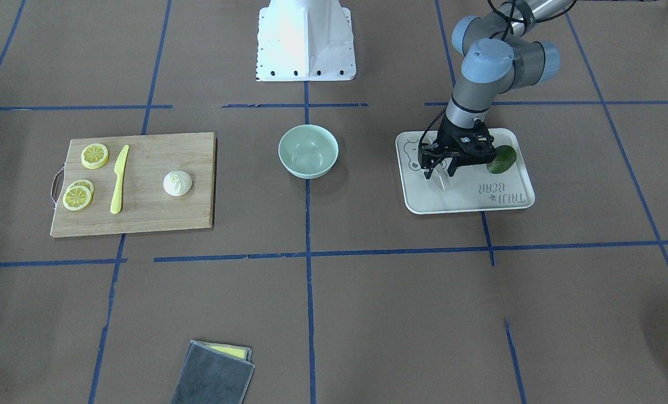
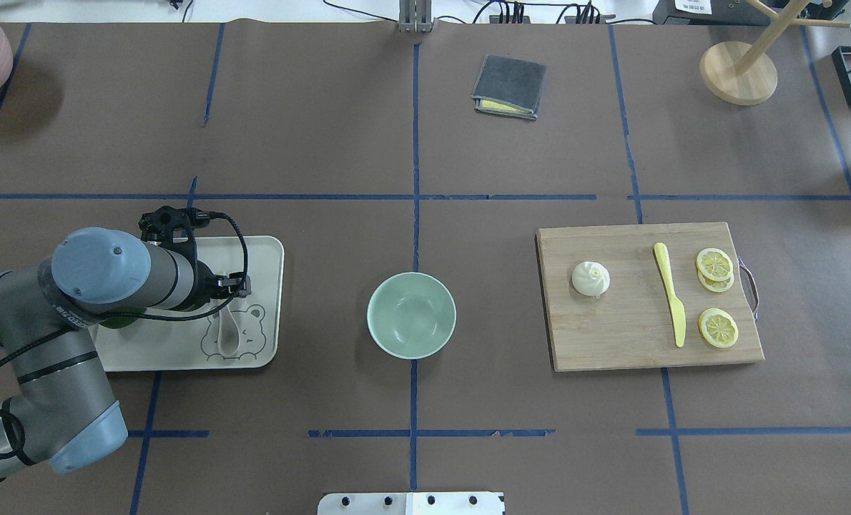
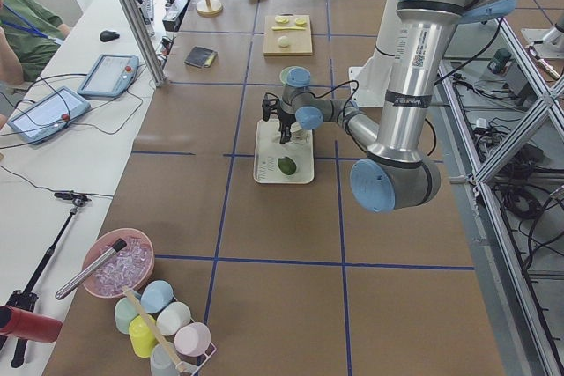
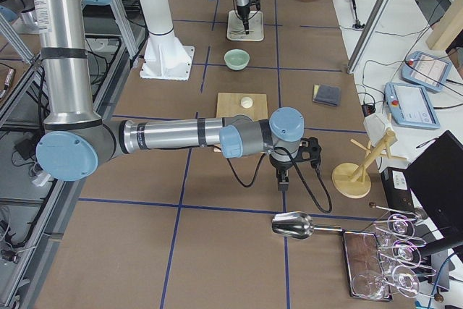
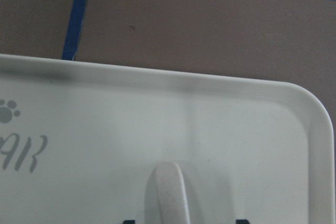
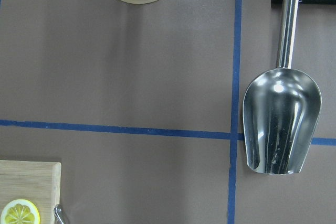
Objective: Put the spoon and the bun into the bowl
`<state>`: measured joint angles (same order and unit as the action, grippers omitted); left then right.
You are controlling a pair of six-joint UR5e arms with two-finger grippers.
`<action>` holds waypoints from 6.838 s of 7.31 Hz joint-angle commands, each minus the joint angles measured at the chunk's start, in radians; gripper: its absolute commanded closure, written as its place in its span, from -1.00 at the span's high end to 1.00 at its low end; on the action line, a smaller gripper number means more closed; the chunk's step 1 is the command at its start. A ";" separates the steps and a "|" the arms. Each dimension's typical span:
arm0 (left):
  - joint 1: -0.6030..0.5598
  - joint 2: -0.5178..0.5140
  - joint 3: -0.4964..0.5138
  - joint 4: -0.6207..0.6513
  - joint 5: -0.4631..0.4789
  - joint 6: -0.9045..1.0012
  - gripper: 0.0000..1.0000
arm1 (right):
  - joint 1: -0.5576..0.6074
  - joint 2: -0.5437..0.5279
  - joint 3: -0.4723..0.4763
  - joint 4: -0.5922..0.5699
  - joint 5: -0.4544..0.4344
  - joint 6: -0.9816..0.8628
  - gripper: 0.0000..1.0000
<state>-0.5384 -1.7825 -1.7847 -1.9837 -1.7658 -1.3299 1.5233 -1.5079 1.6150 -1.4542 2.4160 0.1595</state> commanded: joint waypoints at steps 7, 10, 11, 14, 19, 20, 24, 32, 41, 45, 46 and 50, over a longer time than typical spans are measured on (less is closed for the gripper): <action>-0.021 0.014 -0.068 0.042 0.000 0.001 -1.00 | -0.012 0.009 0.003 0.003 0.000 0.029 1.00; -0.095 -0.026 -0.113 0.074 -0.011 0.000 -1.00 | -0.138 0.014 0.052 0.119 -0.003 0.290 1.00; -0.107 -0.072 -0.111 0.080 -0.023 -0.041 -1.00 | -0.220 0.015 0.080 0.202 -0.012 0.468 1.00; -0.095 -0.292 -0.026 0.120 -0.069 -0.305 -1.00 | -0.443 0.047 0.130 0.365 -0.153 0.844 1.00; -0.019 -0.416 0.094 0.102 -0.060 -0.431 -1.00 | -0.701 0.081 0.221 0.364 -0.371 1.054 1.00; 0.000 -0.422 0.096 0.085 -0.058 -0.443 -1.00 | -0.747 0.083 0.221 0.364 -0.409 1.078 1.00; 0.064 -0.430 0.106 0.066 -0.026 -0.503 -1.00 | -0.825 0.097 0.215 0.356 -0.475 1.083 1.00; 0.038 -0.437 0.082 0.077 -0.027 -0.445 1.00 | -0.920 0.123 0.194 0.319 -0.546 1.082 1.00; -0.112 -0.283 -0.142 0.213 -0.032 -0.245 1.00 | -0.861 0.141 0.275 0.311 -0.503 1.081 -0.64; -0.321 -0.050 -0.228 0.204 -0.129 0.091 1.00 | -0.952 0.463 0.249 0.043 -0.527 1.225 -0.62; -0.368 -0.008 -0.232 0.201 -0.132 0.198 1.00 | -1.015 0.506 0.226 0.041 -0.598 1.253 -0.62; -0.462 0.116 -0.173 0.051 -0.208 0.395 1.00 | -1.129 0.635 0.095 0.032 -0.710 1.327 0.00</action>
<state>-0.9820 -1.7088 -1.9751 -1.8705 -1.9655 -0.9737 0.4125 -0.8831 1.7209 -1.4159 1.7192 1.4755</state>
